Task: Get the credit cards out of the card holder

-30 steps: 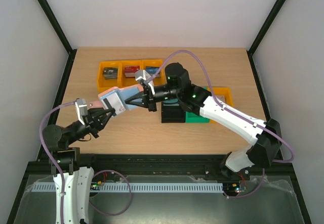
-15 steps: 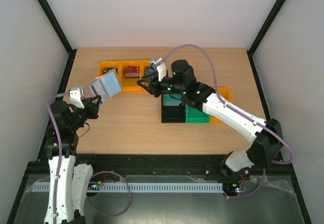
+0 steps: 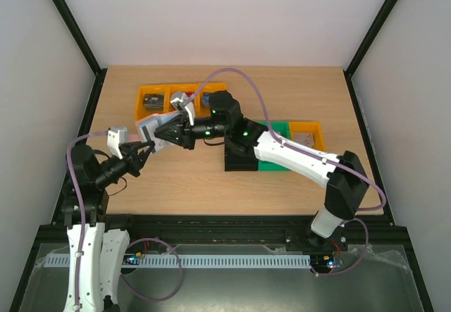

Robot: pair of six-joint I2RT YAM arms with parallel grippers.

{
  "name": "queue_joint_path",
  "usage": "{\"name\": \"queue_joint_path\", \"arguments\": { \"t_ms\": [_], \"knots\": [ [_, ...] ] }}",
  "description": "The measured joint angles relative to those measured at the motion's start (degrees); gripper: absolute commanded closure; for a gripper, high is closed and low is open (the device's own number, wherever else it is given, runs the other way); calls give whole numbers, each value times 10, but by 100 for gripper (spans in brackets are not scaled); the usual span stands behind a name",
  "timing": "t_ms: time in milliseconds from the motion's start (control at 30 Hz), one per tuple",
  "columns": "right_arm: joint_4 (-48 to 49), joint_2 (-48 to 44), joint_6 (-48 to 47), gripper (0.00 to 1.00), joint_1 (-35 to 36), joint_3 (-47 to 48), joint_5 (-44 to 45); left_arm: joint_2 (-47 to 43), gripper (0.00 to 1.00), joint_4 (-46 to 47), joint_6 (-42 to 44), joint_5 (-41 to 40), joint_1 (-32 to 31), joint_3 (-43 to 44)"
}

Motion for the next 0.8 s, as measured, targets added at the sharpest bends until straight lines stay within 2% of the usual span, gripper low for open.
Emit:
{"name": "queue_joint_path", "arguments": {
  "t_ms": [167,367,800],
  "knots": [
    [4,32,33,89,-9,14,-8,-18,98,30,-17,68,0,0],
    [38,2,57,90,-28,-14,-21,-28,98,89,-70,111,3,-9],
    [35,-12,28,86,-44,-39,-83,-37,98,134,-106,147,3,-21]
  ]
}}
